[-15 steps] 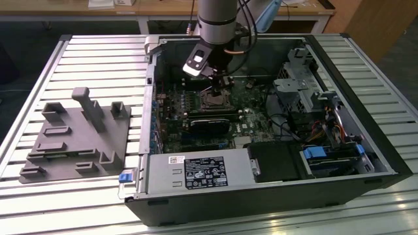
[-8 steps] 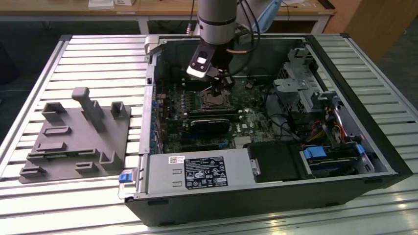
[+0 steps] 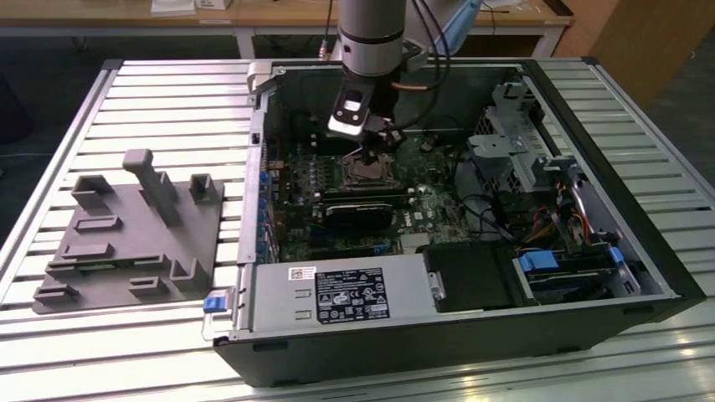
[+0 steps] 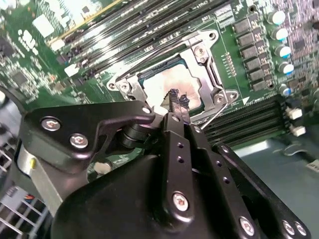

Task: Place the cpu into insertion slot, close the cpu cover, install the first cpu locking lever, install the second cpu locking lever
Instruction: 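Close the cpu cover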

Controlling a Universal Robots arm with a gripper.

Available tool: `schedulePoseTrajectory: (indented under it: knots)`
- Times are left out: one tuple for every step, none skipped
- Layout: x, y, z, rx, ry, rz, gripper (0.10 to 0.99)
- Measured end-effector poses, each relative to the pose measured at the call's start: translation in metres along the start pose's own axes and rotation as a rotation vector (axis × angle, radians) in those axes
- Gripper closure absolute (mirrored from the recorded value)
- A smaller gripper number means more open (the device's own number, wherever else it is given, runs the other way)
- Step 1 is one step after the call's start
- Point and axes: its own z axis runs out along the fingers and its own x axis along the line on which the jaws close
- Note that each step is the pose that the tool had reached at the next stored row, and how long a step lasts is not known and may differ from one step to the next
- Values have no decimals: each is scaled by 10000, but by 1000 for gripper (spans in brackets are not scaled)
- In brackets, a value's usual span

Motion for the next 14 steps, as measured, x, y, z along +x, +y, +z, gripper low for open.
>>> schedulePoseTrajectory:
  knots:
    - [0, 0, 0, -4, 6, -181, 980]
    - [0, 0, 0, -9, 12, -360, 980]
    - [0, 0, 0, -13, 18, -539, 980]
    - [0, 0, 0, -17, 24, -720, 980]
    - [0, 0, 0, -21, 29, -899, 980]
    - [0, 0, 0, -23, 34, -1080, 980]
    - [0, 0, 0, -28, 40, -1258, 980]
    - [0, 0, 0, -33, 47, -1439, 980]
    - [0, 0, 0, -39, 55, -1635, 980]
    - [0, 0, 0, -44, 63, -1814, 980]
    - [0, 0, 0, -50, 71, -1995, 980]
    - [0, 0, 0, -56, 79, -2173, 980]
    - [0, 0, 0, -62, 88, -2354, 980]
    - [0, 0, 0, -68, 96, -2532, 980]
